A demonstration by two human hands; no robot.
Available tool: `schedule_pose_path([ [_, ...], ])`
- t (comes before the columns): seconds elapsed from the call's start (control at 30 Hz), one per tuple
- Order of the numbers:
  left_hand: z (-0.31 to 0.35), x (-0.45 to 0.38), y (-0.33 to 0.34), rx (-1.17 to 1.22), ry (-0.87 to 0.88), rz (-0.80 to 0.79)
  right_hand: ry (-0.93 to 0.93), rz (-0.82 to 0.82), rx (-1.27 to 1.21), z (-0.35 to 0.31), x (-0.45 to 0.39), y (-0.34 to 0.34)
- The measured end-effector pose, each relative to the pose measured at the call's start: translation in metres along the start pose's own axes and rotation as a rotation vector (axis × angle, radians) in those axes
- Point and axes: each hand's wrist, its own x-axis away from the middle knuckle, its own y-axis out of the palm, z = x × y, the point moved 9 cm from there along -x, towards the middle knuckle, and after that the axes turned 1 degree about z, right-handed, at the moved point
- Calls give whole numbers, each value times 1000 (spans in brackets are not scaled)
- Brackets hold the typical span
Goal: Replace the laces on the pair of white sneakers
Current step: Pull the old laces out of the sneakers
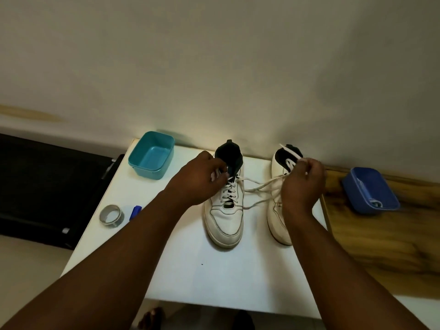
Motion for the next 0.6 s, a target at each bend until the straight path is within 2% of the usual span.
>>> schedule_pose_path([
  [0.1,1,-1,4,-63,-29,24,74,-88,-5,8,7,-1],
  [0.13,4,-1,3,-76,-24,45,36,-136,51,7,12,3],
  [0.27,21,-4,6,-192,45,95,-516,-237,442,-25,34,30],
  [0.33,21,-7,8,-234,17,75,-672,-427,466,-33,57,58],
  [0.4,17,-7,9,-245,-18,54,-743,-634,509,-30,78,84],
  [0.43,15,-7,10,-247,-27,47,-766,-678,548,-27,84,91],
  [0.53,10,-6,14,-174,-82,50,-768,-679,569,-22,80,91],
  [0.6,5,-5,7,-79,-144,157,-755,-696,493,-21,79,87],
])
